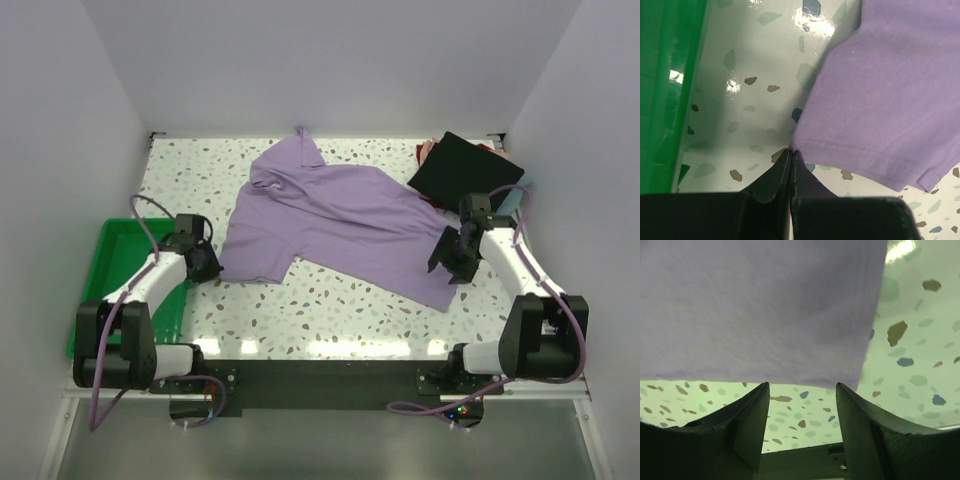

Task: Fold and stack the t-shirts
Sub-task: Fold the tshirt

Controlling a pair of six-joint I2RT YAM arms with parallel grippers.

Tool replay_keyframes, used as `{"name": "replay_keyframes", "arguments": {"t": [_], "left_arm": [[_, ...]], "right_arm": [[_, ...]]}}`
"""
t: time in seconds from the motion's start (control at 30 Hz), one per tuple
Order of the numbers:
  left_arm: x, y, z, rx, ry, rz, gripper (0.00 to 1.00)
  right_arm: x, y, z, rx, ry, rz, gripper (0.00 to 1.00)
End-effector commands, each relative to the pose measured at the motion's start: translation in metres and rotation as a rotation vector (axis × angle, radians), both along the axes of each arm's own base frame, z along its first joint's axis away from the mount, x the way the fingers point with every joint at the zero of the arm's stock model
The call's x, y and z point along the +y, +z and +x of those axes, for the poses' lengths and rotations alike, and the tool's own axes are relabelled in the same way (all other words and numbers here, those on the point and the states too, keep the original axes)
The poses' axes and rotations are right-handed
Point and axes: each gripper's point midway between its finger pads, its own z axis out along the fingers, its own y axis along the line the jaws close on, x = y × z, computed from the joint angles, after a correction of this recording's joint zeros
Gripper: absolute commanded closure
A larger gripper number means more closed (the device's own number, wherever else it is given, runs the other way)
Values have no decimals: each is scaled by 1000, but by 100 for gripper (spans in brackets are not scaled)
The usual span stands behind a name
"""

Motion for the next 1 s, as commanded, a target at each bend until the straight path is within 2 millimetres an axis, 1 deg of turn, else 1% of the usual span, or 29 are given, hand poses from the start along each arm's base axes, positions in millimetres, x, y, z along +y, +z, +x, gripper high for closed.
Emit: {"name": "replay_keyframes", "arguments": {"t": [0.0,0.03,0.07,0.1,0.27,0.37,0.43,0.5,0.67,0.83,0.9,0.93,0.97], "left_arm": [[0,17,7,-39,12,-16,100],[0,17,7,-37,12,-17,100],[1,18,7,-40,13,-17,100],[1,18,7,-40,13,-17,100],[3,20,7,-40,13,-7,100],[5,20,6,-35,11,1,100],[5,20,5,-32,10,2,100],[6,20,5,-32,7,4,100],[7,21,5,-32,6,5,100],[6,23,8,-35,0,-1,100],[6,23,9,-33,-5,-4,100],[6,23,10,-32,-5,-5,100],[6,23,10,-29,-5,-5,100]], "right_arm": [[-13,-5,-26,62,-68,-65,42],[-12,-7,-30,71,-74,-64,43],[-12,-13,-40,105,-83,-64,44],[-14,-16,-44,117,-86,-77,46],[-19,-24,-65,165,-106,-110,49],[-20,-25,-65,164,-120,-111,51],[-20,-29,-67,182,-127,-116,52],[-20,-38,-70,214,-125,-116,54],[-25,-49,-70,221,-159,-145,60],[-25,-61,-75,250,-169,-147,62],[-24,-65,-74,244,-170,-141,63],[-23,-69,-78,254,-176,-141,63],[-23,-71,-76,247,-179,-140,63]]}}
